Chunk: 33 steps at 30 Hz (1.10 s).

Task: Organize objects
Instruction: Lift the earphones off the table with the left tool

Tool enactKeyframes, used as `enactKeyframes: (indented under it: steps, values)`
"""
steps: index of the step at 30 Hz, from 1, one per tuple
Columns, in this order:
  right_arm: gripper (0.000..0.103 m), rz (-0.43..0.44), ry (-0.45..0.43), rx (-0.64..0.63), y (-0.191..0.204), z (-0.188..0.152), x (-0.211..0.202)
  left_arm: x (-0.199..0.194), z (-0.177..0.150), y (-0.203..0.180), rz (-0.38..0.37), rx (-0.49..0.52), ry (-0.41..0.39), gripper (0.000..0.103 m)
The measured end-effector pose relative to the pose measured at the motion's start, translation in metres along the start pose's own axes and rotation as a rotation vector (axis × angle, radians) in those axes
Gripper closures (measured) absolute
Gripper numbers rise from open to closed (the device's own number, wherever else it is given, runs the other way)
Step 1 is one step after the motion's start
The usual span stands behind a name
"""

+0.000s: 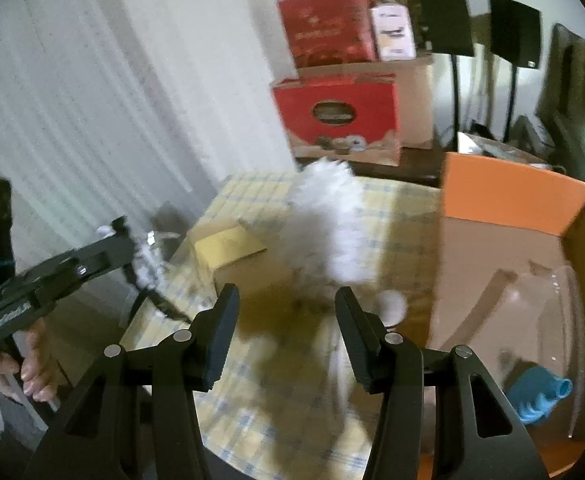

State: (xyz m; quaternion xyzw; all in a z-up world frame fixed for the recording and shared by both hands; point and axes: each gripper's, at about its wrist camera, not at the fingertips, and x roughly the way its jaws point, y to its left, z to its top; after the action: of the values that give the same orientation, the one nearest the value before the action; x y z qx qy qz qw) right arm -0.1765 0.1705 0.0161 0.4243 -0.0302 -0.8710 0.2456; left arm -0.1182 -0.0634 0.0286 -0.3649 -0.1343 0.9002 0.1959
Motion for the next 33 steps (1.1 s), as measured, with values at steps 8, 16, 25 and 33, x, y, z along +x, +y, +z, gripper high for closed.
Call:
enactKeyframes:
  steps: [8, 16, 25, 33]
  values:
    - [0.051, 0.063, 0.005, -0.009, 0.015, 0.001, 0.005, -0.004, -0.006, 0.007, 0.003, -0.013, 0.001, 0.090]
    - [0.052, 0.100, -0.018, -0.049, 0.034, 0.000, -0.003, -0.004, -0.007, 0.005, -0.010, -0.017, 0.002, 0.090]
    - [0.056, 0.045, -0.015, -0.060, 0.033, 0.002, -0.005, -0.013, -0.007, 0.001, -0.018, -0.020, -0.017, 0.090]
    - [0.056, -0.153, -0.007, 0.008, -0.014, 0.012, 0.003, -0.030, -0.002, 0.000, -0.016, -0.021, -0.050, 0.090]
